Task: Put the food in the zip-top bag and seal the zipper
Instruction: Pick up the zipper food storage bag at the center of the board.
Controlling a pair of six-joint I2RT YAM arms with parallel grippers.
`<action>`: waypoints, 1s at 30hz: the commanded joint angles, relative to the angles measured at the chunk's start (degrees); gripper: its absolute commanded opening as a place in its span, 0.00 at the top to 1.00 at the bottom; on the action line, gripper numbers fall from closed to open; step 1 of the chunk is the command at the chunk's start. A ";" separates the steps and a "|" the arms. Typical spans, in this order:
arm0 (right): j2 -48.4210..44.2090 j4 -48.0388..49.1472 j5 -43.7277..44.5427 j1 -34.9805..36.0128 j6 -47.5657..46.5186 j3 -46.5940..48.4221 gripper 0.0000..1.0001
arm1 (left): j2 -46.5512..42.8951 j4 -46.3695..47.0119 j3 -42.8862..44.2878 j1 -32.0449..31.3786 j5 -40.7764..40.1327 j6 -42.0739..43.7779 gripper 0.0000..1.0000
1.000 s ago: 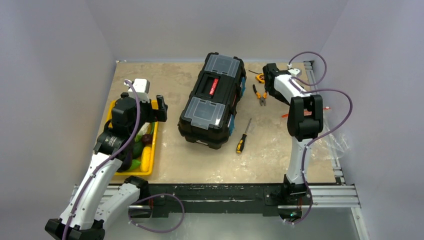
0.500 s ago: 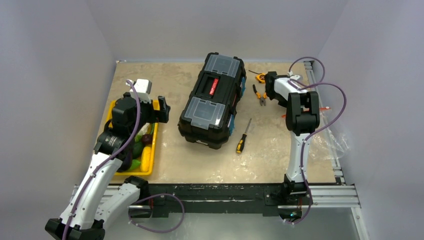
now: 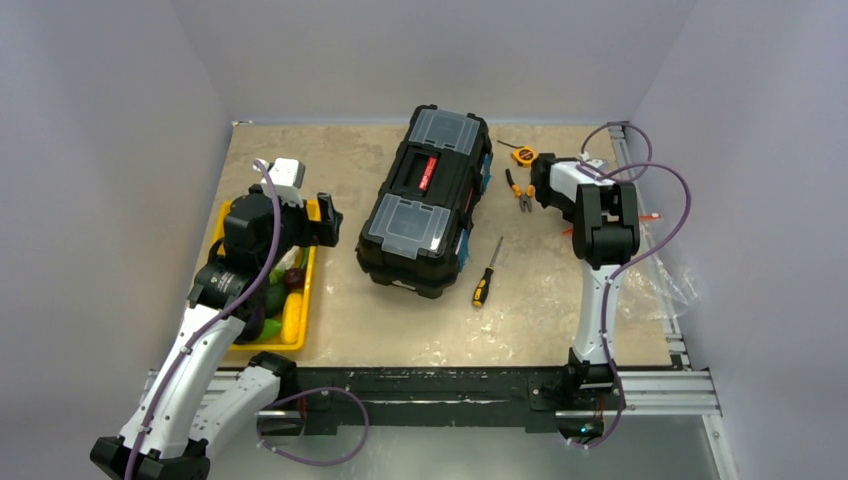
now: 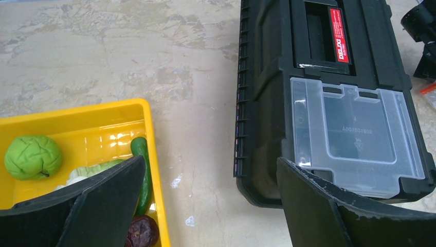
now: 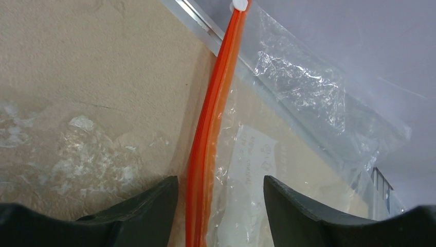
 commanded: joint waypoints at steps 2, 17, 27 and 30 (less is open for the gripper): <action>1.42 0.26 3.00 -0.38 3.00 -0.98 0.41 | 0.23 1.05 1.55 -0.27 1.02 -1.08 0.01; -4.80 7.81 -1.55 -0.34 2.88 -8.20 0.74 | 0.41 1.05 1.46 -0.28 1.58 -0.84 0.01; -12.95 10.14 -5.95 -0.30 4.78 -13.19 1.00 | 0.93 1.14 1.38 -0.28 1.83 -0.82 0.01; -18.36 14.44 -9.60 -0.23 2.13 -16.90 1.00 | 1.04 1.19 1.38 -0.28 1.84 -0.75 0.01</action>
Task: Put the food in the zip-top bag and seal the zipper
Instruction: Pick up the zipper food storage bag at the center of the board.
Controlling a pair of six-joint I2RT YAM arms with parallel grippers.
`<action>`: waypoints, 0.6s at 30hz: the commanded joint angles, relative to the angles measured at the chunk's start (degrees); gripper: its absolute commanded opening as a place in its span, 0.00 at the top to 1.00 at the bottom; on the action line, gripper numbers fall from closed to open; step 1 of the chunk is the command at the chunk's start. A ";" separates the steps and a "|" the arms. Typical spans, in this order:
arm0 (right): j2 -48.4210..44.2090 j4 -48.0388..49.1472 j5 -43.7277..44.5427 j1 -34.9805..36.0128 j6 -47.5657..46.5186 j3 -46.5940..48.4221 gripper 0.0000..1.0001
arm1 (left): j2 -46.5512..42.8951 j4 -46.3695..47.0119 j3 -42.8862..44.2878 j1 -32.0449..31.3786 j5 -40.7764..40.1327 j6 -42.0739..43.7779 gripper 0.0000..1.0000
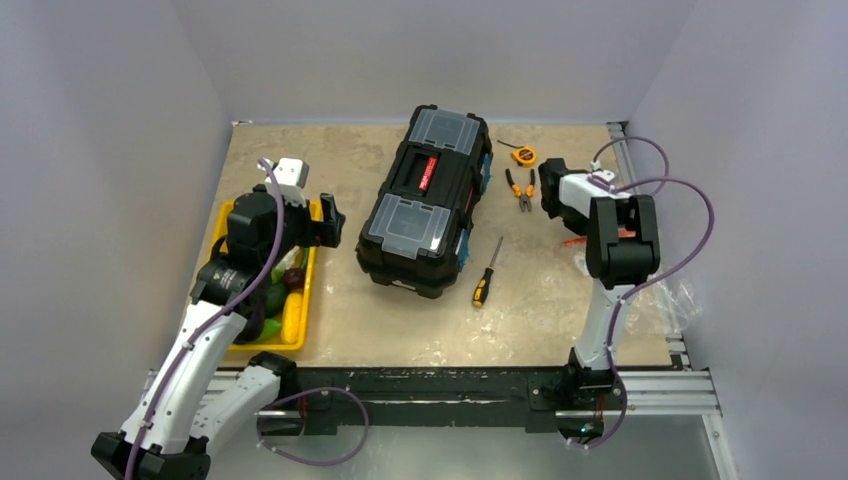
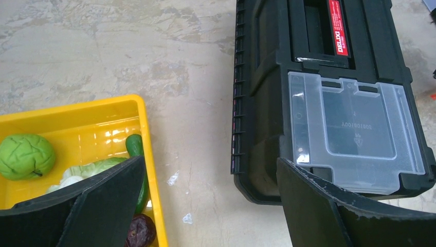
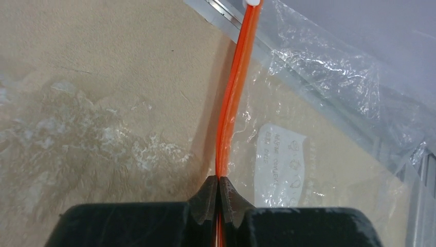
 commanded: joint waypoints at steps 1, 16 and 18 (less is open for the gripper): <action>-10.23 7.34 -5.23 -0.09 -1.93 -4.46 1.00 | 0.12 1.54 1.38 -0.28 0.77 -0.71 0.01; -31.40 18.93 -23.45 7.54 -19.08 -13.64 1.00 | 1.50 1.79 1.35 -0.35 3.57 -0.97 0.02; -35.77 21.21 -27.61 9.07 -22.56 -15.53 1.00 | 1.74 2.04 1.29 -0.32 4.85 -1.19 0.02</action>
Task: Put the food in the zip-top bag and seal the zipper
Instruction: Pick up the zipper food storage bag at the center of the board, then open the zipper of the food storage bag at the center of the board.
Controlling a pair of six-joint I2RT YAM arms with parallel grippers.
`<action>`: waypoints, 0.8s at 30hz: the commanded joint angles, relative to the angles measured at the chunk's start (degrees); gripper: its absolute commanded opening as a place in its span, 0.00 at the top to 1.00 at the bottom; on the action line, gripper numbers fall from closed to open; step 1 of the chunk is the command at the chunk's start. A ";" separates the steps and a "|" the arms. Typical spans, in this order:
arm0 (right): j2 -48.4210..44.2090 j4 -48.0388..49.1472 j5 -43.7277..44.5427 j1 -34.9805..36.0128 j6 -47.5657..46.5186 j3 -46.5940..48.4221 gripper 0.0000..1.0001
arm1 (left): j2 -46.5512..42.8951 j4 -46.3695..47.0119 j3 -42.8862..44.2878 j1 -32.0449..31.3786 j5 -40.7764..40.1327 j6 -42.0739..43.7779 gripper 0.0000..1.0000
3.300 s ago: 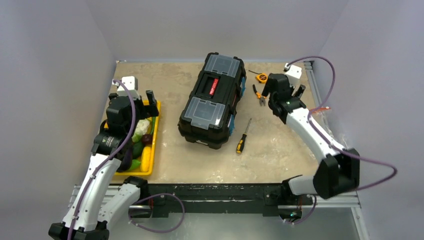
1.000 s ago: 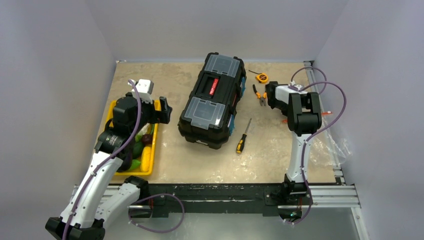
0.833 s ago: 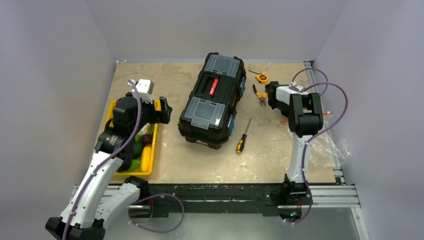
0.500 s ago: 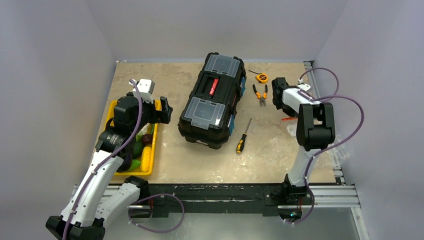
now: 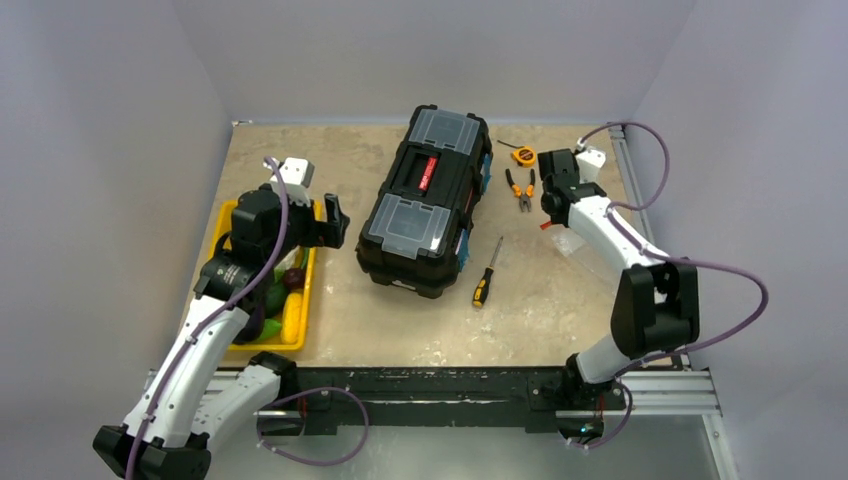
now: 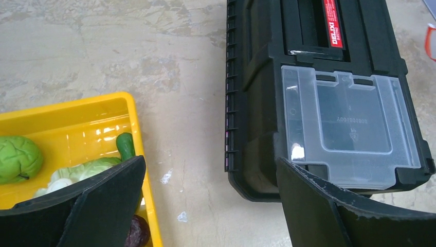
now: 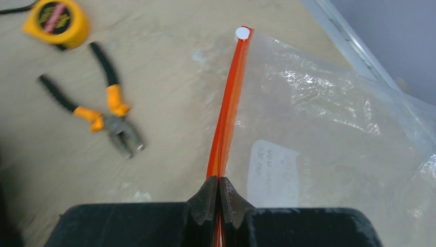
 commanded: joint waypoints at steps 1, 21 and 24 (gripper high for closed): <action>-9.47 6.25 -9.38 3.69 -9.12 -3.70 1.00 | 0.46 2.17 1.32 -0.36 3.82 -1.23 0.02; -42.48 11.86 -35.26 9.02 -14.79 -17.36 1.00 | 2.35 20.27 -2.53 -17.48 24.54 -38.70 0.09; -43.83 11.37 -37.63 9.03 -11.97 -18.14 1.00 | 6.95 20.41 1.97 -23.55 20.92 -41.23 0.09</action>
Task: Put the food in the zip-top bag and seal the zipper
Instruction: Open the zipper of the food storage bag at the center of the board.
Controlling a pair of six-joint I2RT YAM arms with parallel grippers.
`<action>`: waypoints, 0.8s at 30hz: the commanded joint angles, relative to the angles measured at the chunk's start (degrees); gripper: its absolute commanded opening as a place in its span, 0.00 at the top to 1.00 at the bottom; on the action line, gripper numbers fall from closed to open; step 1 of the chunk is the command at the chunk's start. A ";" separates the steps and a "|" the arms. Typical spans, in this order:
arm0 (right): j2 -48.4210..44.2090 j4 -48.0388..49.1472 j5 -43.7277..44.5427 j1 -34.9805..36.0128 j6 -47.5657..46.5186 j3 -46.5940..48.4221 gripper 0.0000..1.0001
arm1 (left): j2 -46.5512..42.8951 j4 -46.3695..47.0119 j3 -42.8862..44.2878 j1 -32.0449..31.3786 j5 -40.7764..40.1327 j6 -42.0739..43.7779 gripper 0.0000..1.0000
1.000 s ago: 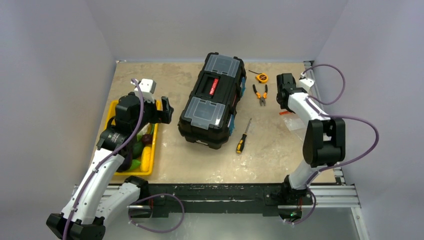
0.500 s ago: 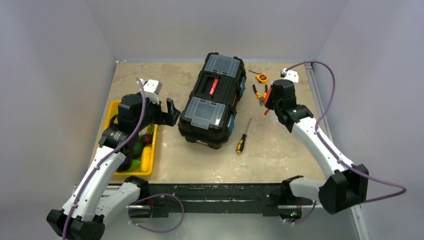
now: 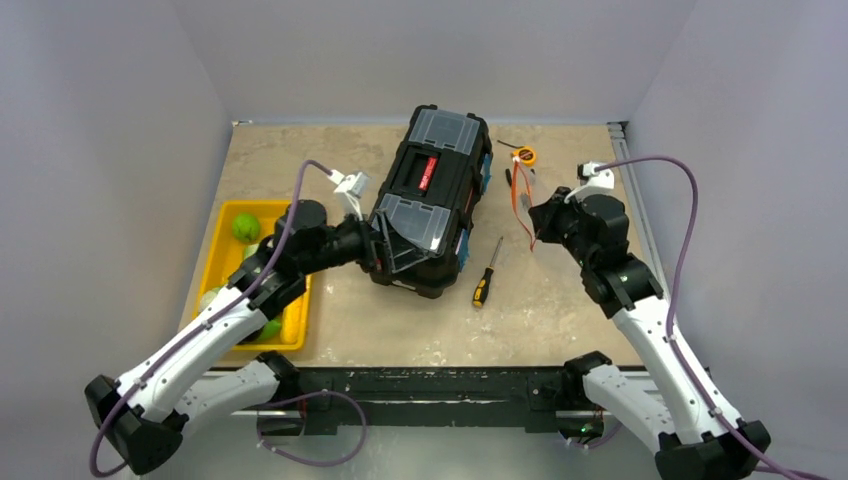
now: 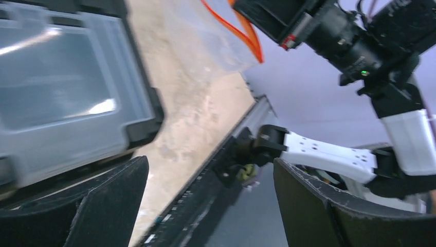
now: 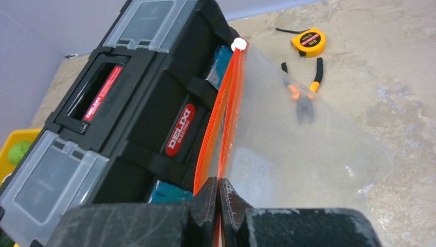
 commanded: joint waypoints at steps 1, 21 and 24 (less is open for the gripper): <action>-2.34 1.07 -5.68 0.25 2.13 -1.18 1.00 | 6.10 6.53 6.95 -8.95 -2.90 -10.48 0.10; -16.50 -0.49 -7.27 0.26 7.57 -4.60 1.00 | 44.83 -2.42 38.23 -22.27 -27.71 -15.07 0.40; -16.95 -1.10 -7.21 0.26 6.87 -4.50 1.00 | 45.77 -2.15 38.37 -22.49 -28.72 -14.71 0.44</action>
